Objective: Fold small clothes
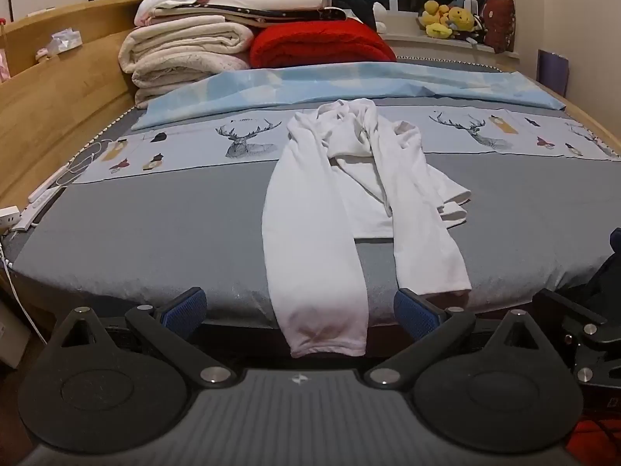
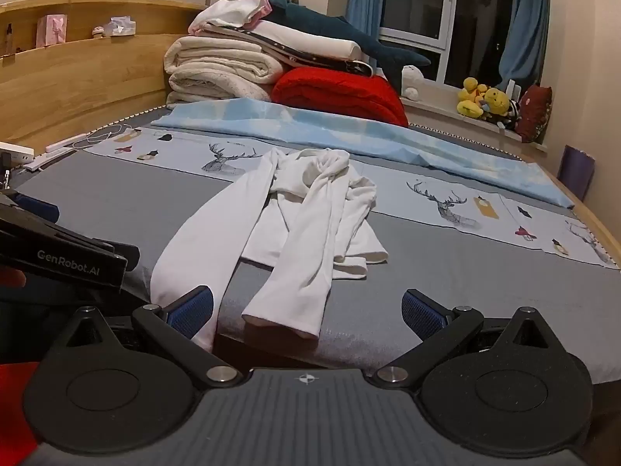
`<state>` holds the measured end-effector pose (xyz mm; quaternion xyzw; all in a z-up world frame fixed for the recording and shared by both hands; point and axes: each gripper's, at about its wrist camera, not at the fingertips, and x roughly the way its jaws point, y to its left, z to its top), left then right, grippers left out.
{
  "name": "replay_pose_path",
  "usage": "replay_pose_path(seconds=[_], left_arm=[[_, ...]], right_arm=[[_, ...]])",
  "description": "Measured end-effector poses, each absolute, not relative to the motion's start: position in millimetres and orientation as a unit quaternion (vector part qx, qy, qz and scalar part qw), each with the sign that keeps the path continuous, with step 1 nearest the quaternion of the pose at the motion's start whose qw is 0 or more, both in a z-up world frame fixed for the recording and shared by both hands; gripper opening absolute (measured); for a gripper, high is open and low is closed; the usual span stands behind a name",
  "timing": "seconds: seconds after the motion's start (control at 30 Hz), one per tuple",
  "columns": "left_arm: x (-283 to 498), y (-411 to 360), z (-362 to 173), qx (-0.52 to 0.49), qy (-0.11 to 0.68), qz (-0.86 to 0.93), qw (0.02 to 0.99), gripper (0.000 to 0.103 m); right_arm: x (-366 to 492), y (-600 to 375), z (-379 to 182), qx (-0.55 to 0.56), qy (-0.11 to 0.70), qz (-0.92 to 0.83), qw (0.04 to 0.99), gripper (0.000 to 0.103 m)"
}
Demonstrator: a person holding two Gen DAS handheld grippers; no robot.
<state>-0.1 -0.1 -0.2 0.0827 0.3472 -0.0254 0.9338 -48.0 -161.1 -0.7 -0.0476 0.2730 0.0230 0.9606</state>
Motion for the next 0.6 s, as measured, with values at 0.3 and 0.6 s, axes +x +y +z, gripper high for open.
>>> replay_pose_path(seconds=[0.3, 0.6], left_arm=[[3, -2, -10, 0.083, 0.353, -0.027, 0.932, 0.103], [4, 0, -2, 0.083, 0.358, -0.028, 0.930, 0.103]], right_arm=[[-47, -156, -2, -0.057, 0.269, 0.030, 0.961, 0.102], [-44, -154, 1, -0.061, 0.273, 0.032, 0.960, 0.102]])
